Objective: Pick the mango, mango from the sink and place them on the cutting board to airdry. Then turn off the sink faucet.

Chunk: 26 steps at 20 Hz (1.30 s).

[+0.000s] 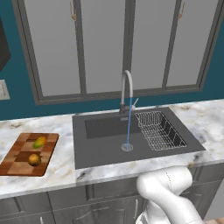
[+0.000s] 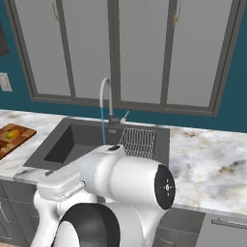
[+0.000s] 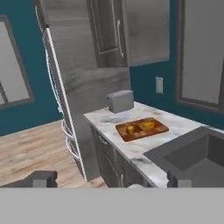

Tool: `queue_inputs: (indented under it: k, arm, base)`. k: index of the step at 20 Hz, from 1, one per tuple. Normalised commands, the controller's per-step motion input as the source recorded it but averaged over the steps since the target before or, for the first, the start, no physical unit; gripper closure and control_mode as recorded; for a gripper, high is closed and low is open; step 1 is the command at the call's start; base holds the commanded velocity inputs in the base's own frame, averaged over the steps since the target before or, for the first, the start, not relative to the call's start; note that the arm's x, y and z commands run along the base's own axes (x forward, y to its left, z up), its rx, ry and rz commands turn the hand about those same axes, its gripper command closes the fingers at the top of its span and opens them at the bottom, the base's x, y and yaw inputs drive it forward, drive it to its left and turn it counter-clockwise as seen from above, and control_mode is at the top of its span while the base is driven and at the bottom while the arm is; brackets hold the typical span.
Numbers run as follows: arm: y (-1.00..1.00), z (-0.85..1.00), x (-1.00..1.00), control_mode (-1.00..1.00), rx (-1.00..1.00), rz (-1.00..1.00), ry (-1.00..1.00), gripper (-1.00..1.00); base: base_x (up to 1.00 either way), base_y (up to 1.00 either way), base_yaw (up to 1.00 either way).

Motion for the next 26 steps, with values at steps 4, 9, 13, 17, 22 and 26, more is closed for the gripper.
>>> queue_inputs:
  k: [4,9,13,17,22,26]
  arm:
    - [-0.03,-0.02,-0.12,-1.00,0.09,0.27,-0.03,-1.00]
    - [0.00,-0.15,-0.10,-1.00,0.07,0.18,-0.10,-1.00]
    - [0.00,-0.11,0.45,-1.00,0.01,0.00,-0.16,-1.00]
    - [0.00,-0.07,0.60,-1.00,0.00,-0.03,-0.08,-1.00]
    - [0.00,-0.18,0.76,-1.00,0.00,0.00,0.00,-1.00]
    - [0.00,-0.34,0.70,-1.00,0.00,0.00,0.00,-1.00]
  base:
    - [0.00,0.00,0.00]
    - [0.00,0.00,0.00]
    - [0.00,0.00,0.00]
    - [0.00,0.00,0.00]
    - [0.00,0.00,0.00]
    - [0.00,0.00,0.00]
